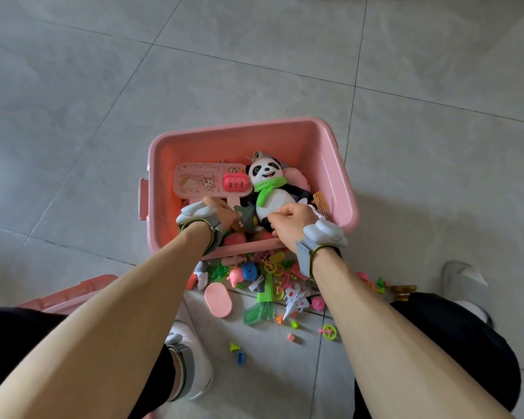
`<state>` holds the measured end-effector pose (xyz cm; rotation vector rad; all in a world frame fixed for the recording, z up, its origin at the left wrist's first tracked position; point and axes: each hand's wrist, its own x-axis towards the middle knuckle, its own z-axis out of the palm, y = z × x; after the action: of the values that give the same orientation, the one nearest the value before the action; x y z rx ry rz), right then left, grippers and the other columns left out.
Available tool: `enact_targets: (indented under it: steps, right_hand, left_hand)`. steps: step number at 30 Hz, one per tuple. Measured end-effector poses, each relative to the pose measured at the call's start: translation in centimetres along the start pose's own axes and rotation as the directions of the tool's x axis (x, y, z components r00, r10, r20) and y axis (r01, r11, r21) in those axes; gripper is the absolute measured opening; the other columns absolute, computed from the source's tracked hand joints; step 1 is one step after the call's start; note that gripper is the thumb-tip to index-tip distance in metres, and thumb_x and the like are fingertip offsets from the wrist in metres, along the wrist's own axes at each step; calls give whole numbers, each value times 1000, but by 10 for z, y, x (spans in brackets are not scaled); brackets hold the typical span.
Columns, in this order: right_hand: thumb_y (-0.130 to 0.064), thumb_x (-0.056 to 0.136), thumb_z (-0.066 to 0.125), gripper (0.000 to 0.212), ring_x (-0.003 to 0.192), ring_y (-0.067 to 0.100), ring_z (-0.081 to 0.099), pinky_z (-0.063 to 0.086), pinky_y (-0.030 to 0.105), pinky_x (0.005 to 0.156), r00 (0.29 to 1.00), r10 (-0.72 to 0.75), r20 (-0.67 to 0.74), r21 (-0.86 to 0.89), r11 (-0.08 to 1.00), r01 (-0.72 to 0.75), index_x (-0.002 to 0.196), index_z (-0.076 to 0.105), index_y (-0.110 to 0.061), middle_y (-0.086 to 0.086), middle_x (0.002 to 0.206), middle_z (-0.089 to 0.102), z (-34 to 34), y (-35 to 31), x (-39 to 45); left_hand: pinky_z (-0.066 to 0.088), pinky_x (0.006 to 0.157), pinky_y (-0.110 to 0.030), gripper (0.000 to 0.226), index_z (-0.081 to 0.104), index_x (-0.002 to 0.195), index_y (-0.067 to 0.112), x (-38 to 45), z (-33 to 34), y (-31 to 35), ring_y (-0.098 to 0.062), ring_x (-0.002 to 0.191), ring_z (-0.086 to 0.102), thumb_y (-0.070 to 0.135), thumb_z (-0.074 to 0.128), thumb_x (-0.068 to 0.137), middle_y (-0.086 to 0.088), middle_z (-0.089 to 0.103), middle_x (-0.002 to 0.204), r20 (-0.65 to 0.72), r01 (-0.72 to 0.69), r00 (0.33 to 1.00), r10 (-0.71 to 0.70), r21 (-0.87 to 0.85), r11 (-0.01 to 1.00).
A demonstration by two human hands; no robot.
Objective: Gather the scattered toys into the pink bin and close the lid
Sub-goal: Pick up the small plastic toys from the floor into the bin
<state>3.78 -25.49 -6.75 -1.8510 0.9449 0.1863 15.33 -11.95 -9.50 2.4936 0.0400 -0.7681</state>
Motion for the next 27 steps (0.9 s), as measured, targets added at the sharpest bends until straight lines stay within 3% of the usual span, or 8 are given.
enact_targets:
  steps: [3, 5, 8, 11, 14, 20, 24, 27]
  right_hand:
    - [-38, 70, 55, 14, 79, 22, 70, 58, 45, 78, 1000, -15, 15, -10, 1000, 15, 75, 63, -27, 0, 78, 71, -3, -1, -6]
    - [-37, 71, 57, 10, 81, 23, 70, 57, 46, 81, 1000, -24, 19, 11, 1000, 24, 72, 62, -28, -1, 83, 71, -3, 0, -10]
    - [-35, 73, 59, 7, 81, 23, 69, 57, 45, 82, 999, -33, -2, 28, 999, 33, 70, 62, -29, -2, 82, 71, -4, 0, -14]
    - [-30, 79, 60, 6, 82, 20, 68, 57, 42, 83, 999, -42, -12, 30, 999, 42, 73, 62, -28, -3, 83, 71, -4, 1, -15]
    - [-29, 79, 60, 4, 83, 18, 69, 57, 41, 83, 999, -51, -14, 42, 998, 51, 77, 63, -27, -4, 84, 71, -4, 4, -14]
    - [-27, 79, 61, 7, 84, 16, 70, 57, 39, 83, 999, -43, -30, 64, 997, 44, 84, 65, -27, -5, 85, 72, -8, 6, -11]
    - [-26, 80, 60, 8, 82, 15, 69, 57, 38, 82, 999, -31, -16, 63, 997, 32, 87, 65, -27, -5, 85, 72, -9, 5, -9]
    - [-29, 79, 59, 2, 79, 17, 69, 58, 40, 80, 999, -27, -19, 55, 998, 28, 79, 62, -29, -4, 81, 72, -9, 3, -9]
  left_hand:
    - [58, 65, -32, 41, 74, 83, 8, -9, -1, 4, -21, 68, 64, 47, 74, 68, -3, 71, 77, 33, 21, 999, -21, 8, 1000]
    - [58, 64, -29, 56, 76, 83, 9, -11, 0, 5, -24, 72, 67, 57, 72, 55, -3, 72, 78, 70, 34, 997, -35, 9, 999]
    - [56, 67, -28, 46, 76, 93, 10, -13, 2, 8, -19, 80, 65, 50, 75, 69, -3, 72, 92, 151, -20, 988, 13, 42, 999]
    - [60, 73, -35, 36, 77, 86, 18, -11, 6, 8, -21, 78, 69, 51, 69, 76, -2, 73, 85, 98, -65, 994, 53, 119, 991]
    - [50, 55, -23, 29, 74, 78, 20, -12, 9, 9, -21, 68, 65, 48, 67, 79, -1, 71, 79, 13, -61, 998, 60, 145, 988]
    - [31, 45, -17, 30, 68, 86, 11, -4, 12, 15, -15, 54, 49, 40, 65, 83, -1, 58, 68, -13, 0, 1000, 3, 224, 975]
    - [35, 48, -18, 40, 59, 71, 13, -7, 16, 16, -17, 49, 47, 52, 61, 79, -1, 54, 57, 0, 40, 999, -40, 148, 988]
    - [41, 58, -20, 38, 59, 76, 13, -5, 14, 14, -18, 61, 53, 51, 63, 78, -2, 60, 78, 87, 94, 992, -95, 16, 995]
